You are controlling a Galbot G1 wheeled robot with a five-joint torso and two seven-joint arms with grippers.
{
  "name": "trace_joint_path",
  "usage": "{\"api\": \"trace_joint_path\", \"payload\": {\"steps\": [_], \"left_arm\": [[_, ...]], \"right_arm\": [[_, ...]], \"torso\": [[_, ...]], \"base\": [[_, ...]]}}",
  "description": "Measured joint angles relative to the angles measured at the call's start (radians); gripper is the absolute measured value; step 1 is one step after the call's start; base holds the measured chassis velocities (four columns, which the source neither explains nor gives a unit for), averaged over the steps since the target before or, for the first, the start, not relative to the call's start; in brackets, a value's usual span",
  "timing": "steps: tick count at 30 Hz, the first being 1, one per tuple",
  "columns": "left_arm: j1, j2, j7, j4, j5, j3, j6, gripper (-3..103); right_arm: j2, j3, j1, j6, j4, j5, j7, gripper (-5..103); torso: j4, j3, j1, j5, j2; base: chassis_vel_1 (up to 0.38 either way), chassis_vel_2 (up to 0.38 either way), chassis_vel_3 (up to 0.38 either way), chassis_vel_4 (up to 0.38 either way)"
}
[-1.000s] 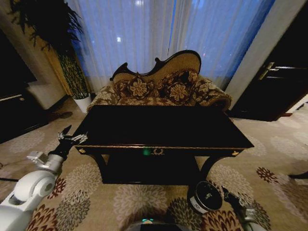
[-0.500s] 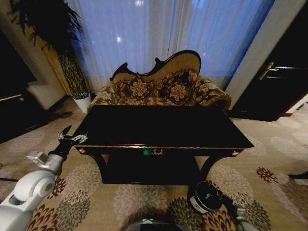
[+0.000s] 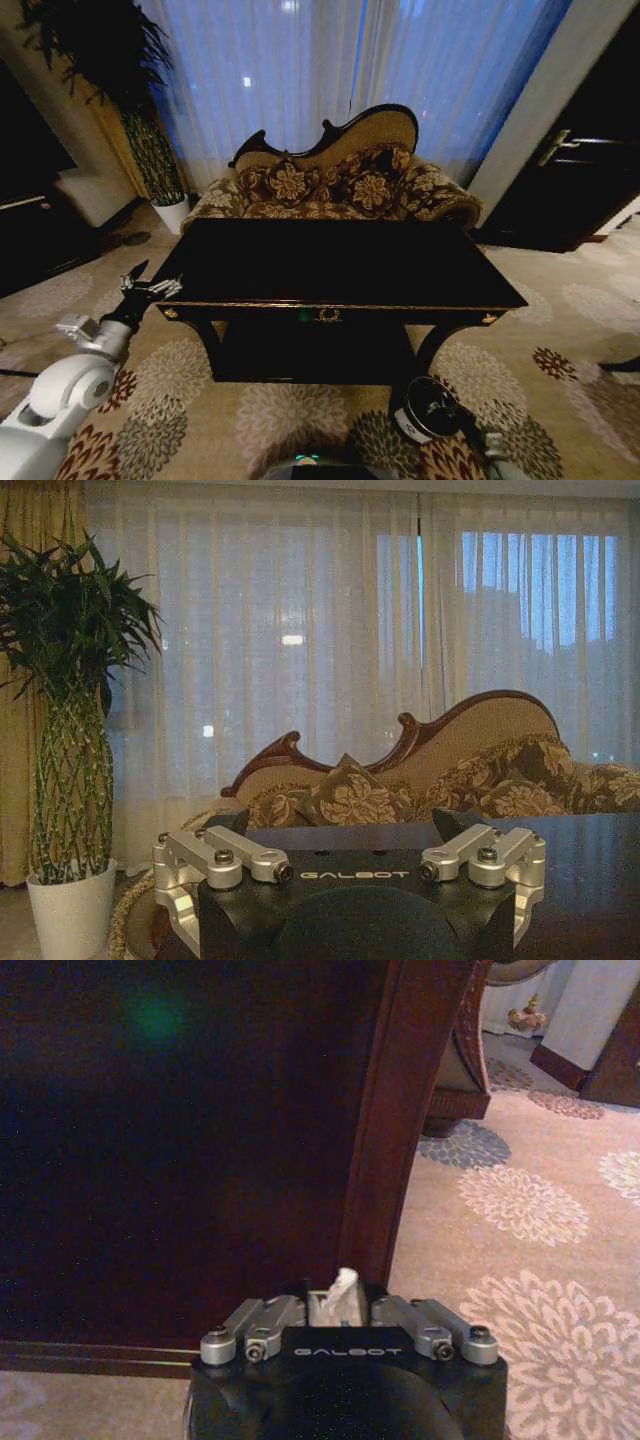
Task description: Move to the front of the table and place the trash on the table into the trash bin.
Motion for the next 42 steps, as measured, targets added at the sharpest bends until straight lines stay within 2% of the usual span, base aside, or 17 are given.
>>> {"api": "trace_joint_path", "payload": {"steps": [2, 6, 8, 11, 14, 16, 17, 21, 25, 29, 32, 34, 36, 38, 40, 41, 42], "left_arm": [[0.000, 0.000, 0.000, 0.000, 0.000, 0.000, 0.000, 100], [0.000, 0.000, 0.000, 0.000, 0.000, 0.000, 0.000, 100], [0.000, 0.000, 0.000, 0.000, 0.000, 0.000, 0.000, 100], [0.000, 0.000, 0.000, 0.000, 0.000, 0.000, 0.000, 100], [0.000, 0.000, 0.000, 0.000, 0.000, 0.000, 0.000, 100], [0.000, 0.000, 0.000, 0.000, 0.000, 0.000, 0.000, 100], [0.000, 0.000, 0.000, 0.000, 0.000, 0.000, 0.000, 100], [0.000, 0.000, 0.000, 0.000, 0.000, 0.000, 0.000, 100], [0.000, 0.000, 0.000, 0.000, 0.000, 0.000, 0.000, 100], [0.000, 0.000, 0.000, 0.000, 0.000, 0.000, 0.000, 100], [0.000, 0.000, 0.000, 0.000, 0.000, 0.000, 0.000, 100], [0.000, 0.000, 0.000, 0.000, 0.000, 0.000, 0.000, 100], [0.000, 0.000, 0.000, 0.000, 0.000, 0.000, 0.000, 100], [0.000, 0.000, 0.000, 0.000, 0.000, 0.000, 0.000, 100], [0.000, 0.000, 0.000, 0.000, 0.000, 0.000, 0.000, 100], [0.000, 0.000, 0.000, 0.000, 0.000, 0.000, 0.000, 100], [0.000, 0.000, 0.000, 0.000, 0.000, 0.000, 0.000, 100]], "right_arm": [[0.000, 0.000, 0.000, 0.000, 0.000, 0.000, 0.000, 28], [0.000, 0.001, 0.001, -0.003, 0.015, 0.003, 0.003, 50], [0.000, 0.001, 0.001, -0.004, 0.020, 0.003, 0.004, 50], [0.000, -0.001, 0.000, -0.006, 0.027, 0.004, 0.005, 66], [0.000, -0.001, -0.001, -0.007, 0.029, 0.004, 0.007, 71], [-0.001, -0.001, -0.001, -0.008, 0.032, 0.003, 0.008, 83], [-0.001, -0.001, -0.001, -0.008, 0.032, 0.003, 0.008, 83], [0.003, -0.001, 0.010, -0.009, 0.028, -0.023, 0.033, 99], [0.014, 0.001, 0.037, -0.007, 0.014, -0.066, 0.077, 100], [0.022, -0.001, 0.052, -0.030, 0.014, -0.062, 0.114, 100], [0.018, -0.002, 0.025, -0.118, 0.076, -0.005, 0.130, 100], [0.016, -0.001, 0.017, -0.142, 0.094, 0.016, 0.133, 100], [0.011, 0.004, 0.008, -0.214, 0.126, 0.080, 0.148, 100], [0.011, 0.004, 0.014, -0.226, 0.118, 0.058, 0.176, 100], [0.020, 0.004, 0.077, -0.077, -0.006, -0.137, 0.238, 100], [0.022, 0.004, 0.090, -0.042, -0.035, -0.157, 0.253, 100], [0.023, 0.003, 0.090, -0.040, -0.038, -0.130, 0.260, 100]], "torso": [[0.0000, 0.000, 0.000, 0.0000, 0.000], [0.0000, 0.000, 0.000, -0.0001, 0.000], [0.0001, 0.000, 0.000, 0.0000, 0.000], [0.0000, 0.000, 0.000, 0.0000, 0.000], [0.0000, 0.000, 0.000, -0.0001, 0.000], [0.0000, 0.000, 0.000, -0.0001, 0.000], [0.0000, 0.000, 0.000, -0.0001, 0.000], [-0.0003, 0.000, 0.000, -0.0003, 0.000], [0.0000, 0.000, 0.000, -0.0001, 0.000], [0.0003, 0.000, 0.000, 0.0000, 0.000], [0.0000, 0.000, 0.000, 0.0000, 0.000], [-0.0003, 0.000, 0.000, -0.0001, 0.000], [-0.0002, 0.000, 0.000, -0.0001, 0.000], [0.0000, 0.000, 0.000, -0.0003, 0.000], [0.0000, 0.000, 0.000, 0.0000, 0.000], [0.0005, 0.000, 0.000, -0.0002, 0.000], [0.0004, 0.000, 0.000, -0.0001, 0.000]], "base": [[0.000, 0.000, 0.000, 0.000], [0.000, 0.000, 0.000, 0.000], [0.000, 0.000, 0.000, 0.000], [0.000, 0.000, 0.000, 0.000], [0.000, 0.000, 0.000, 0.000], [0.000, 0.000, 0.000, 0.000], [0.000, 0.000, 0.000, 0.000], [0.000, 0.000, 0.000, 0.000], [0.000, 0.000, 0.000, 0.000], [0.000, 0.000, 0.000, 0.000], [0.000, 0.000, 0.000, 0.000], [0.000, 0.000, 0.000, 0.000], [0.000, 0.000, 0.000, 0.000], [0.000, 0.000, 0.000, 0.000], [0.000, 0.000, 0.000, 0.000], [0.000, 0.000, 0.000, 0.000], [0.000, 0.000, 0.000, 0.000]]}}
